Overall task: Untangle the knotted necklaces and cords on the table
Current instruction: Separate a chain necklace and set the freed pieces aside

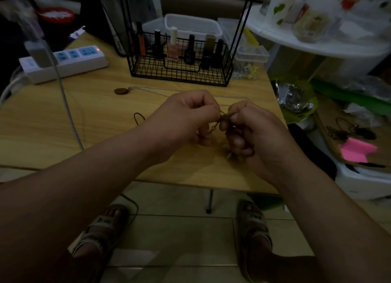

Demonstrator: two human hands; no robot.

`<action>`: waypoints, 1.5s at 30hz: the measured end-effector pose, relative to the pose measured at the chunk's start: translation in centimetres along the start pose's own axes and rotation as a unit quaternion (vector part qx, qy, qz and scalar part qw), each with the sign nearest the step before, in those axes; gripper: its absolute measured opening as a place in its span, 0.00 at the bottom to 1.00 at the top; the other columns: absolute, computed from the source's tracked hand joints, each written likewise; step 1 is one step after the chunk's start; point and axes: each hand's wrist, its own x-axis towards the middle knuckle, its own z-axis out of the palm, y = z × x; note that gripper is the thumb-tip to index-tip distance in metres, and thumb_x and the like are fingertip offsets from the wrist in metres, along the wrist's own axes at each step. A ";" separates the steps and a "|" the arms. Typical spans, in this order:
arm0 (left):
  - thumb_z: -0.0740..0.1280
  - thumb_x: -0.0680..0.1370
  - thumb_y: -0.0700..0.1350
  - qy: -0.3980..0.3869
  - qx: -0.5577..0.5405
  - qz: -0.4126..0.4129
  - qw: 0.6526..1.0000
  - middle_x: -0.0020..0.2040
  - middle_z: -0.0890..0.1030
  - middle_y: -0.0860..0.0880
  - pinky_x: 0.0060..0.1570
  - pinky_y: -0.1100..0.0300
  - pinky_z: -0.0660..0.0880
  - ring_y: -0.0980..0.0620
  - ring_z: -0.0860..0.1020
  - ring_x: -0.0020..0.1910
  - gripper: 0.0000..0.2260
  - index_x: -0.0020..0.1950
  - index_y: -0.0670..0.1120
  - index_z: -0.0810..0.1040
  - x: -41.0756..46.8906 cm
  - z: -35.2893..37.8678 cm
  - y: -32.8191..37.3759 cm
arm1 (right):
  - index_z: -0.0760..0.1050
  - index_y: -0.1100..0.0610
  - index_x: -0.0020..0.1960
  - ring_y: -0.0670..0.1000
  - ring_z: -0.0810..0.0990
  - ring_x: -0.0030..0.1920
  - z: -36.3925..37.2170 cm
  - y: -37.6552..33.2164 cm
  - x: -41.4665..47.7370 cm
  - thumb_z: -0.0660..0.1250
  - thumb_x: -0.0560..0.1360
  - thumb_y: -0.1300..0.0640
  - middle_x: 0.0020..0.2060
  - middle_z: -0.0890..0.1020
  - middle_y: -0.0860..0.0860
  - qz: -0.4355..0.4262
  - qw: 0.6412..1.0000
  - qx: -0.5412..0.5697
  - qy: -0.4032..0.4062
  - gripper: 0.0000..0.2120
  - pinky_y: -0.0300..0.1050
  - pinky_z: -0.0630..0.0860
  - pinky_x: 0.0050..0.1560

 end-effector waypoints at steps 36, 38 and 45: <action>0.71 0.79 0.42 0.062 0.150 0.046 0.986 0.43 0.83 0.43 0.39 0.53 0.79 0.47 0.81 0.39 0.03 0.45 0.44 0.82 -0.3 0.4 -0.7 | 0.84 0.49 0.52 0.39 0.77 0.35 -1.7 -0.2 0.1 0.68 0.81 0.58 0.42 0.85 0.45 -0.042 0.969 -0.241 0.041 0.07 0.36 0.72 0.33; 0.71 0.79 0.42 0.065 0.150 0.037 0.986 0.45 0.83 0.41 0.43 0.49 0.81 0.42 0.83 0.45 0.03 0.46 0.43 0.82 -0.3 0.4 -0.7 | 0.84 0.52 0.51 0.44 0.74 0.34 -1.6 -0.3 0.2 0.67 0.81 0.59 0.40 0.83 0.50 -0.021 0.987 -0.157 0.039 0.07 0.37 0.68 0.28; 0.71 0.79 0.41 0.055 0.127 0.021 0.990 0.46 0.83 0.40 0.42 0.60 0.81 0.49 0.83 0.41 0.04 0.44 0.44 0.81 -0.1 0.5 -1.0 | 0.76 0.57 0.48 0.44 0.72 0.32 -1.2 -0.2 0.3 0.64 0.80 0.59 0.37 0.79 0.49 0.070 0.994 0.079 -0.004 0.04 0.36 0.59 0.26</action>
